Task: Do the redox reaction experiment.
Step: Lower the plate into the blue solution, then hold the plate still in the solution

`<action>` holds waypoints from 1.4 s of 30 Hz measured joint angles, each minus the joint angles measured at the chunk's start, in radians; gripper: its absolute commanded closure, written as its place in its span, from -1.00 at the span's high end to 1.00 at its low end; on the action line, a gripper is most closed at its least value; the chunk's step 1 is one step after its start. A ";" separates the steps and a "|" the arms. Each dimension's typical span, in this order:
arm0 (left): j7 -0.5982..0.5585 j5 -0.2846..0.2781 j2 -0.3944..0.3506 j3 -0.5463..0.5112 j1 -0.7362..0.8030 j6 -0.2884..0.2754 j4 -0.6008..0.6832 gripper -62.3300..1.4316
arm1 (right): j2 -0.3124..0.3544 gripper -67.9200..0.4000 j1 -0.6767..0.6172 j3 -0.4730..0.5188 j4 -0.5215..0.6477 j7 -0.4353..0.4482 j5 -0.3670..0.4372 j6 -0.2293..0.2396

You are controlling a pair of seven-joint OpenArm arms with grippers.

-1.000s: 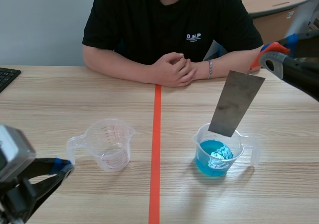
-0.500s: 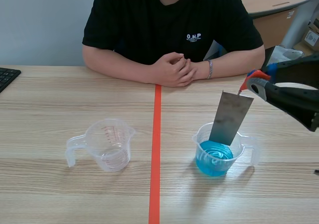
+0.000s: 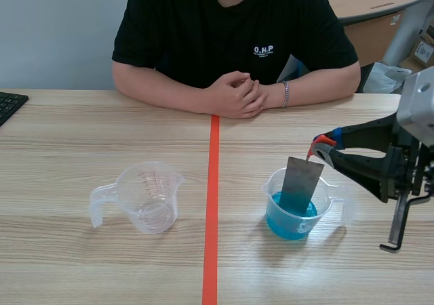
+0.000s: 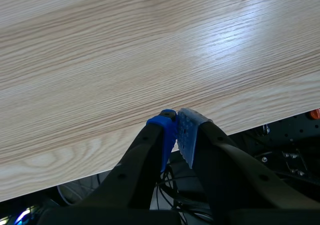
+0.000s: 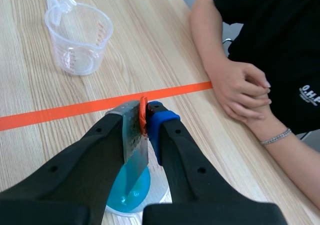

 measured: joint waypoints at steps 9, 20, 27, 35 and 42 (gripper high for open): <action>0.006 0.000 -0.002 0.000 0.000 0.000 0.000 -0.83 | -0.024 -0.94 0.067 -0.038 -0.071 0.014 -0.019 -0.003; 0.015 0.000 -0.002 0.000 0.000 0.000 0.000 -0.83 | -0.023 -0.94 0.066 -0.038 -0.071 0.015 -0.022 -0.003; 0.015 0.000 -0.002 0.000 0.000 0.000 0.000 -0.83 | -0.023 -0.94 0.066 -0.038 -0.071 0.018 -0.029 -0.003; 0.015 0.000 -0.002 0.000 0.000 0.000 0.000 -0.83 | -0.023 -0.94 0.066 -0.038 -0.071 0.018 -0.029 -0.003; 0.015 0.000 -0.002 0.000 0.000 0.000 0.000 -0.83 | -0.023 -0.94 0.066 -0.038 -0.071 0.018 -0.030 -0.003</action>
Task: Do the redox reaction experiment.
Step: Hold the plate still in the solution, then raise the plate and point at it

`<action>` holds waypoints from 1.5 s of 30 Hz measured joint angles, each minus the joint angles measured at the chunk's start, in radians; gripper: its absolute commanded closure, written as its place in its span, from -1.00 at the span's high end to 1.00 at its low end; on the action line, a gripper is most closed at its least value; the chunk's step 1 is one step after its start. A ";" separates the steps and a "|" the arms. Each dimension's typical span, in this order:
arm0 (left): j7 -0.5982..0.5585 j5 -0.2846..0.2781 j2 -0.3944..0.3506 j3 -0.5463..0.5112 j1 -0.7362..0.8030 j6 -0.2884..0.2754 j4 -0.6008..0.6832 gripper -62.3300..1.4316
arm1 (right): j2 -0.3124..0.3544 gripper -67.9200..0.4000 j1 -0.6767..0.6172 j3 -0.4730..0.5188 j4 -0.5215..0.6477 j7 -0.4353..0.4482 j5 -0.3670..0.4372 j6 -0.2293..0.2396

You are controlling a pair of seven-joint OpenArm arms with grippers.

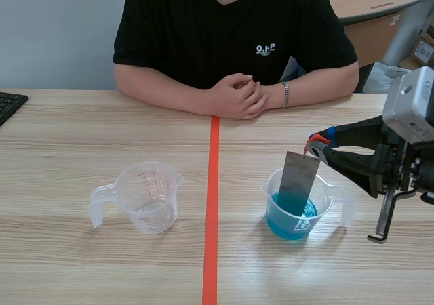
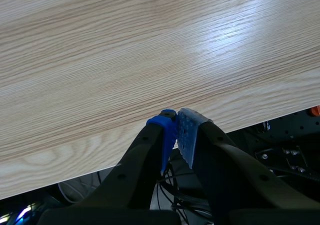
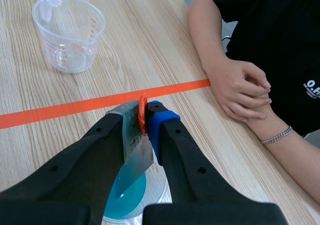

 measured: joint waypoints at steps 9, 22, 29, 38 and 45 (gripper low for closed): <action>0.000 0.000 0.000 0.000 0.000 0.000 0.000 -0.83 | 0.032 -0.94 -0.006 0.000 0.014 0.023 -0.010 0.002; 0.000 0.000 0.000 0.000 0.000 0.000 0.000 -0.83 | 0.090 -0.94 -0.132 0.129 0.204 0.022 0.064 0.003; 0.000 0.000 0.000 0.000 0.000 0.000 0.000 -0.83 | 0.089 -0.94 -0.209 0.220 0.297 0.019 0.069 0.003; 0.000 0.000 0.000 0.000 0.000 0.000 0.000 -0.83 | 0.089 -0.94 -0.297 0.331 0.403 0.020 0.122 0.003; 0.000 0.000 0.000 0.000 0.000 0.000 0.000 -0.83 | 0.089 -0.94 -0.360 0.395 0.472 0.020 0.156 0.003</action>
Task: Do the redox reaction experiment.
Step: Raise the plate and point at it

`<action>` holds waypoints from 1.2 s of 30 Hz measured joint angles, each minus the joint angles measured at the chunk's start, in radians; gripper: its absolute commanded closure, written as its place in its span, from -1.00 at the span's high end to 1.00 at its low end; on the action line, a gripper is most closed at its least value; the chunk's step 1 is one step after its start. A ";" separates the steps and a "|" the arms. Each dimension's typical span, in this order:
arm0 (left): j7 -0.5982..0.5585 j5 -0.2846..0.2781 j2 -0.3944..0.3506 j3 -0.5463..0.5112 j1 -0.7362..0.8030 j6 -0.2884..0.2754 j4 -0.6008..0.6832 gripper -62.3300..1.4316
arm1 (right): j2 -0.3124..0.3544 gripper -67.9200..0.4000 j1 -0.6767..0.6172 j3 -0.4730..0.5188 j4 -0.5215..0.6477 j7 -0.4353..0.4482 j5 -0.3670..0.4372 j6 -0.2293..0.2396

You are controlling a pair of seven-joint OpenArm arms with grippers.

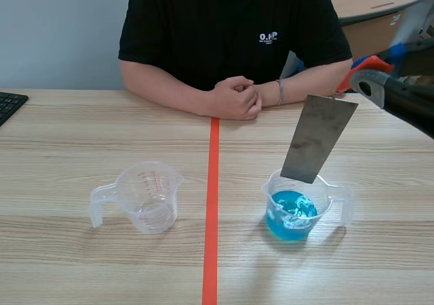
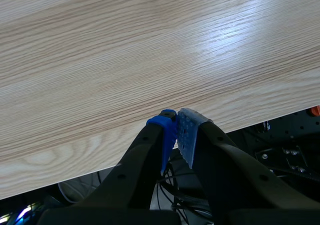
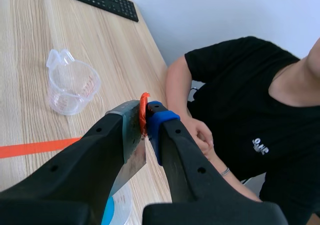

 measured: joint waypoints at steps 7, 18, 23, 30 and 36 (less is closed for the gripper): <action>0.000 0.000 0.000 0.000 0.000 0.000 0.000 -0.83 | 0.000 -0.94 -0.045 0.058 0.042 0.000 0.032 0.000; 0.000 0.000 -0.002 0.000 0.000 0.000 0.000 -0.83 | 0.000 -0.94 -0.053 0.085 0.047 0.002 0.041 0.000; -0.024 0.000 -0.085 0.031 -0.003 -0.034 0.000 -0.83 | 0.000 -0.94 -0.053 0.085 0.047 0.002 0.041 0.000; -0.023 -0.047 -0.272 0.074 -0.095 -0.041 0.000 -0.83 | 0.000 -0.94 -0.052 0.085 0.047 0.002 0.041 0.000; -0.036 -0.085 -0.436 0.159 -0.293 -0.091 -0.001 -0.83 | 0.000 -0.94 -0.052 0.085 0.047 0.001 0.041 0.000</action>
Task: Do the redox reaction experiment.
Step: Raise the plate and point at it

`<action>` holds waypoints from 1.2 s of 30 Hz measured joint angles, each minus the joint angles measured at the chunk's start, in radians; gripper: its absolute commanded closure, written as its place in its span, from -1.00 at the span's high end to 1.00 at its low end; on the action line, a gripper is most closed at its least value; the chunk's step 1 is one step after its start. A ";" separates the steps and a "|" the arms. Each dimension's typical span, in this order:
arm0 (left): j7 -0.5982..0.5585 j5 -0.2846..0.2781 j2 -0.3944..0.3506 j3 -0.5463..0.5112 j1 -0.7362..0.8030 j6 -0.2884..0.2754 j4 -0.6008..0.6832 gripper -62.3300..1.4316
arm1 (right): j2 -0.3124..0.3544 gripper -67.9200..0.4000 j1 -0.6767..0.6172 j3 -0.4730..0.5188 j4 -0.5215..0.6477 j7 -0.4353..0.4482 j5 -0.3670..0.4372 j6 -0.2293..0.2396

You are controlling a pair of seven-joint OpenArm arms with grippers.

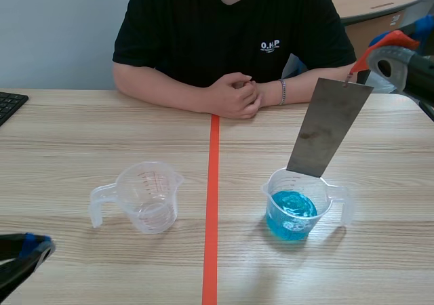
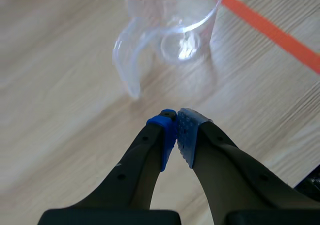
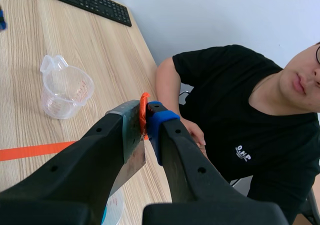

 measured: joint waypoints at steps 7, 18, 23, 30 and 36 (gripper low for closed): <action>-0.032 0.000 -0.081 0.165 -0.259 -0.028 0.000 -0.83 | 0.000 -0.94 0.000 0.000 0.000 -0.002 0.000 0.000; 0.020 0.001 0.011 0.523 -0.665 -0.051 0.000 -0.83 | 0.000 -0.94 0.000 0.000 0.000 -0.002 0.000 0.000; 0.064 0.001 0.118 0.657 -0.812 -0.050 -0.050 -0.83 | 0.000 -0.94 0.000 0.000 0.000 -0.002 0.000 0.000; 0.068 0.002 0.258 0.750 -0.924 -0.049 -0.252 -0.83 | 0.000 -0.94 0.000 0.000 0.000 -0.002 0.000 0.000; 0.067 0.014 0.352 0.752 -0.969 -0.049 -0.348 -0.83 | 0.000 -0.94 0.000 0.000 0.000 -0.002 0.000 0.000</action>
